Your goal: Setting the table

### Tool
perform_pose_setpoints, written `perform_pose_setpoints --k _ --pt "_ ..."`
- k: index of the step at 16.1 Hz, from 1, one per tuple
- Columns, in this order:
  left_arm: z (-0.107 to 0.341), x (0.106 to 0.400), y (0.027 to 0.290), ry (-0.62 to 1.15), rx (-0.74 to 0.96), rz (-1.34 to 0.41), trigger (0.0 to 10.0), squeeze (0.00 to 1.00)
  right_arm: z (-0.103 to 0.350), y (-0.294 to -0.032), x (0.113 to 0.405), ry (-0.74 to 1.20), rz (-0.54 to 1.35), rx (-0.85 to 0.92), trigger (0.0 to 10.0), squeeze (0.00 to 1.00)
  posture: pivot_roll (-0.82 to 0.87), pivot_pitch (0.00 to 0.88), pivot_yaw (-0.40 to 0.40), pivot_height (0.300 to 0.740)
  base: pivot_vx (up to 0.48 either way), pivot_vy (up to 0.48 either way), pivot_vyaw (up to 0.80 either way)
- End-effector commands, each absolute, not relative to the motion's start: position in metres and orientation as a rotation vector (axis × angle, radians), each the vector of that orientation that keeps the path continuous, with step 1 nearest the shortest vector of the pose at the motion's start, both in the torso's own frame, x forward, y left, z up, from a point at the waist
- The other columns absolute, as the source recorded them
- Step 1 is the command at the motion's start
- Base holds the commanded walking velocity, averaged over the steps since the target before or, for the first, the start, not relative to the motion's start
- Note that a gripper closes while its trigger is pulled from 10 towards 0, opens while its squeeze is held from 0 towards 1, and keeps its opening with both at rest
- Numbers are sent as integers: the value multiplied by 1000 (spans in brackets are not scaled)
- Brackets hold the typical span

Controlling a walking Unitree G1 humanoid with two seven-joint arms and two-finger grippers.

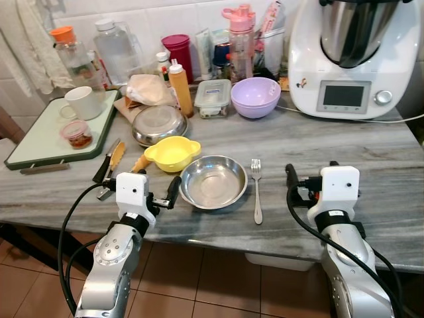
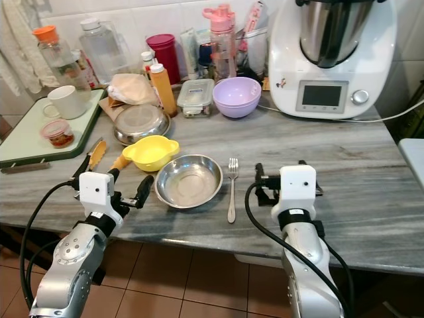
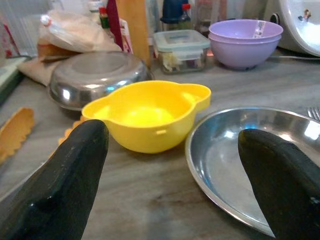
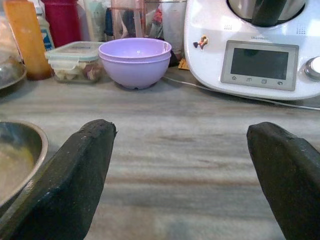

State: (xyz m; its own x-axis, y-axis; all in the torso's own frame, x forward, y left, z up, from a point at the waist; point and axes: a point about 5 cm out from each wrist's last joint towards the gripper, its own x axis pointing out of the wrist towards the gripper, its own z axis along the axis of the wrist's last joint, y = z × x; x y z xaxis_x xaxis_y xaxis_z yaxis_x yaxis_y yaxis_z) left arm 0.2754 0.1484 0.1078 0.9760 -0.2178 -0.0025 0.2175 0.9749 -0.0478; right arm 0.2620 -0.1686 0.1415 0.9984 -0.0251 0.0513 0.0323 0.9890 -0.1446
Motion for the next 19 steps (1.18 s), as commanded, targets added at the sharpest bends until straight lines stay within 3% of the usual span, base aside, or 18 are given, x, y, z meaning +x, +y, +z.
perform_pose_setpoints --k 1,5,12,19 --pt "105 278 152 20 -23 -191 10000 0 141 -167 260 -55 -11 -136 10000 0 -76 0 114 740 0 0 0" --pt "90 273 158 70 3 -151 10000 0 140 -171 258 -51 -25 -143 10000 0 -83 0 119 740 0 0 0" --pt "83 271 156 104 27 -170 10000 0 136 -171 256 -30 -26 -132 10000 0 -87 0 119 740 0 0 -758" --pt "88 272 154 105 53 -220 10000 0 142 -171 260 -63 -25 -147 10000 0 -87 0 120 740 -228 0 0"
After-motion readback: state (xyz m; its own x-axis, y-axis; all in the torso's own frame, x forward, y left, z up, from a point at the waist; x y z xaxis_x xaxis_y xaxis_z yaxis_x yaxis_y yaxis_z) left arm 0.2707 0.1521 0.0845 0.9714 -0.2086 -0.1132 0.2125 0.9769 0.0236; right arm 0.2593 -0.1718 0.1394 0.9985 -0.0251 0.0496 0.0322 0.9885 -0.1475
